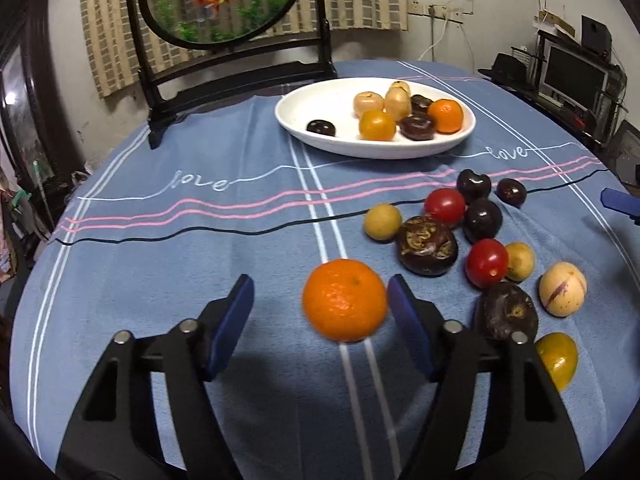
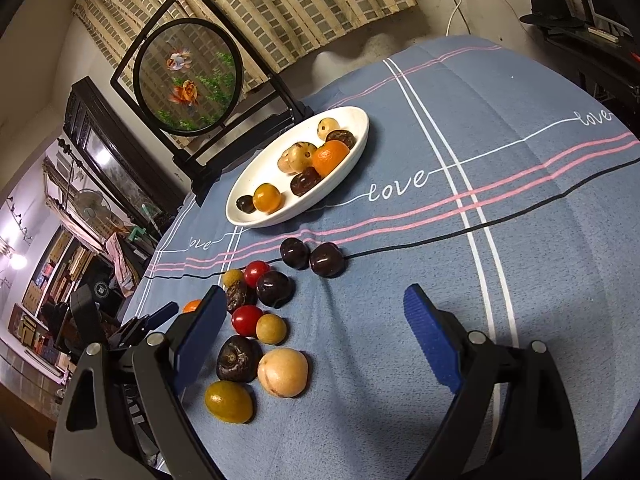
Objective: Organize fruits
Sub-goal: 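Grasp a small orange from the pile with the left tool, then grasp a pinkish tan round fruit with the right tool while the left tool holds the orange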
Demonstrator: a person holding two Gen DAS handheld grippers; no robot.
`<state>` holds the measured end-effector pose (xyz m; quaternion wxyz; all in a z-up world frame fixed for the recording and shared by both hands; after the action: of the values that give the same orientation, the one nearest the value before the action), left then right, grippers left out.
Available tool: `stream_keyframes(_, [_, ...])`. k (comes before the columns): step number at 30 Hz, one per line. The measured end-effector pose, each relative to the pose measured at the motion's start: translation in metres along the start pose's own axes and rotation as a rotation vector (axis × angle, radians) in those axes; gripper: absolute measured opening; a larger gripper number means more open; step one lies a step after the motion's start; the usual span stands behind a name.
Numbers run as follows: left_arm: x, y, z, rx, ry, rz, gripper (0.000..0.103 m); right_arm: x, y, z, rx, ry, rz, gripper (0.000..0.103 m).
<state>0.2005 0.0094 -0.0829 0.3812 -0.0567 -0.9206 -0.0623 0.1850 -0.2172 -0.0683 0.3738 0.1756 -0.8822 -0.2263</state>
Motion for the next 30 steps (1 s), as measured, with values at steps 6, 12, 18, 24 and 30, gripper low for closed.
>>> stream_keyframes(6, [-0.003, -0.009, 0.002, -0.003, 0.017, 0.053, 0.045, -0.001, 0.001, 0.001, 0.007, 0.008, 0.005, 0.09])
stream_keyframes(12, [-0.001, -0.012, 0.003, -0.022, 0.013, 0.034, 0.044, -0.007, 0.01, 0.008, 0.06, 0.043, 0.011, 0.09])
stream_keyframes(18, [0.001, 0.0, 0.003, 0.014, 0.011, 0.008, 0.044, -0.016, 0.038, 0.034, 0.232, 0.102, 0.028, 0.084])
stream_keyframes(24, [-0.001, 0.001, 0.003, 0.021, 0.018, 0.012, 0.044, -0.031, 0.055, 0.069, 0.43, 0.182, 0.105, 0.053])
stream_keyframes(30, [-0.001, 0.001, 0.003, 0.018, 0.021, 0.01, 0.044, -0.04, 0.056, 0.077, 0.494, 0.204, 0.151, 0.046])
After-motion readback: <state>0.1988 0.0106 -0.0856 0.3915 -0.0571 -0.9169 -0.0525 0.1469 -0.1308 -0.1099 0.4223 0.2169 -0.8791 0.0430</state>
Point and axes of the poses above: each gripper's, at about its wrist camera, not at the fingertips, and x roughly against the way its jaws point, y to its left, z to its underside, the point moved 9 cm from there along -x, roughly the way its jaws point
